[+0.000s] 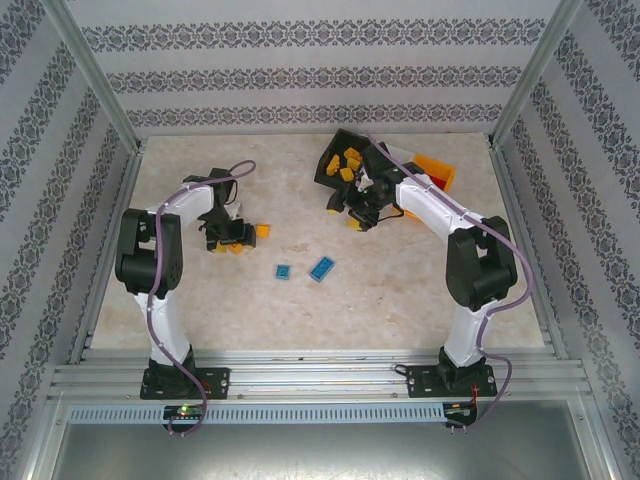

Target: Sort the legos into containers by color

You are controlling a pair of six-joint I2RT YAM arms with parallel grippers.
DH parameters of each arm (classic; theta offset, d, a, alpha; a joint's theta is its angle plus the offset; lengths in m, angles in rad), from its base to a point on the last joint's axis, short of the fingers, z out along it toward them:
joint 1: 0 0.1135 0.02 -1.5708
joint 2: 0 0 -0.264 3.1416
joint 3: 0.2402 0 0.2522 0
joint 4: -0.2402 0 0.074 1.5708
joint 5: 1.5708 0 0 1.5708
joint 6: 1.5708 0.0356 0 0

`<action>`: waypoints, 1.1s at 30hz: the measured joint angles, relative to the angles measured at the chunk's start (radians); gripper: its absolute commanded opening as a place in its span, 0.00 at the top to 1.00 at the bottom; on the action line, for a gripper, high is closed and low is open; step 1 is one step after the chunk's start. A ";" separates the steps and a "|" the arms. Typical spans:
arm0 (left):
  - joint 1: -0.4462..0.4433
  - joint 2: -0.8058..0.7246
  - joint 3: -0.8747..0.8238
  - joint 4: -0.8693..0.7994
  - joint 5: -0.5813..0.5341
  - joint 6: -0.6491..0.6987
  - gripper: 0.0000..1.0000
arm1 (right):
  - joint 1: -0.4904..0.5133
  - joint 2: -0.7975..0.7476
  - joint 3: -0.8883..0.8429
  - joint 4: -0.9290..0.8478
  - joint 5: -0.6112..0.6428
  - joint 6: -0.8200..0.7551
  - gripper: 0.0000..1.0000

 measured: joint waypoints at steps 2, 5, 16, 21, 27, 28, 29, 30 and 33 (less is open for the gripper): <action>-0.006 0.000 0.000 -0.002 -0.002 0.005 0.34 | 0.000 0.002 0.000 0.000 0.000 0.006 0.38; -0.016 0.002 0.000 -0.002 -0.004 0.008 0.41 | 0.000 0.002 0.000 0.000 0.000 0.010 0.38; -0.026 0.007 0.002 -0.004 -0.004 0.011 0.61 | 0.000 0.001 -0.036 0.008 0.000 0.017 0.39; -0.038 0.007 0.008 -0.006 -0.002 0.006 0.65 | 0.000 -0.009 -0.061 0.009 0.000 0.017 0.39; -0.042 0.006 0.043 -0.010 0.005 -0.008 0.67 | -0.010 -0.044 -0.090 0.012 0.000 0.016 0.39; -0.042 0.006 0.050 -0.010 0.006 -0.013 0.67 | -0.014 -0.050 -0.096 0.013 0.000 0.016 0.39; -0.042 0.006 0.058 -0.010 0.011 -0.020 0.67 | -0.020 -0.055 -0.102 0.012 0.000 0.016 0.39; -0.042 0.006 0.066 -0.010 0.017 -0.027 0.67 | -0.026 -0.058 -0.108 0.012 0.000 0.015 0.39; -0.042 0.005 0.096 -0.009 0.047 -0.064 0.67 | -0.047 -0.074 -0.132 0.011 0.000 0.013 0.39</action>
